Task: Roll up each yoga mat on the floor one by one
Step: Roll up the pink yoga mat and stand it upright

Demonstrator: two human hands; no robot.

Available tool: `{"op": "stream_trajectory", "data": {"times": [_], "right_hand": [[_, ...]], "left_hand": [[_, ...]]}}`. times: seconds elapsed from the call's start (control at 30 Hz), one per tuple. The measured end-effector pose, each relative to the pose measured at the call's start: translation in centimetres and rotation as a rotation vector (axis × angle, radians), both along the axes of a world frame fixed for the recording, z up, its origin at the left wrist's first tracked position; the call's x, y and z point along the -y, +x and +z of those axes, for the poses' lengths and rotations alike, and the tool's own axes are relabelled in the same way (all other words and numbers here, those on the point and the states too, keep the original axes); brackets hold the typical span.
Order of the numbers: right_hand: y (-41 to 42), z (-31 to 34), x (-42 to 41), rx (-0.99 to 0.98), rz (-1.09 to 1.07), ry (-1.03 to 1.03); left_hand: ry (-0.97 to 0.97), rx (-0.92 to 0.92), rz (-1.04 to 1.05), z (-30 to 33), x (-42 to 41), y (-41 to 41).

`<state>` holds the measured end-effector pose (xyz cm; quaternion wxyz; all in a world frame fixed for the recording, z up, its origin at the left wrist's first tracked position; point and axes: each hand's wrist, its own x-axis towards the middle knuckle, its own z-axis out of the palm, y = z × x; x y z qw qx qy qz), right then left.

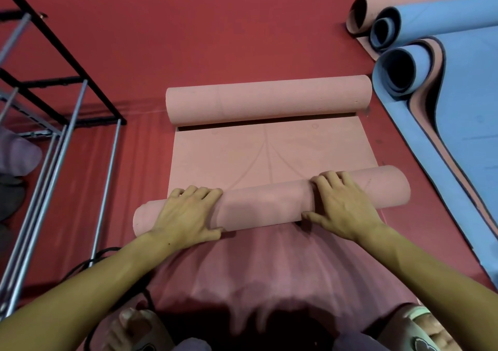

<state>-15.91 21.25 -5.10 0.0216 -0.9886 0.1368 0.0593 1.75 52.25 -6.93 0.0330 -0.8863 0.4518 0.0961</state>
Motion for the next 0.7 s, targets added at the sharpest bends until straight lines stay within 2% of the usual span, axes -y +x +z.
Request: {"op": "stream_trajectory", "data": {"times": [0.2,0.47,0.57,0.7], "right_hand": [[0.3,-0.3,-0.1,0.014,-0.018,-0.012],[1.1,-0.2,0.3,0.038,-0.025,-0.047],[1.4,-0.3,0.7,0.054,0.006,-0.029],[1.5,-1.0,1.3,-0.043,0.053,-0.069]], "left_hand": [[-0.094,0.092,-0.01,0.0,-0.1,-0.5],[-0.135,0.103,0.042,0.7,0.0,-0.2],[-0.113,0.128,0.06,0.4,0.2,-0.4],[-0.024,0.149,0.078,-0.2,0.0,0.1]]}}
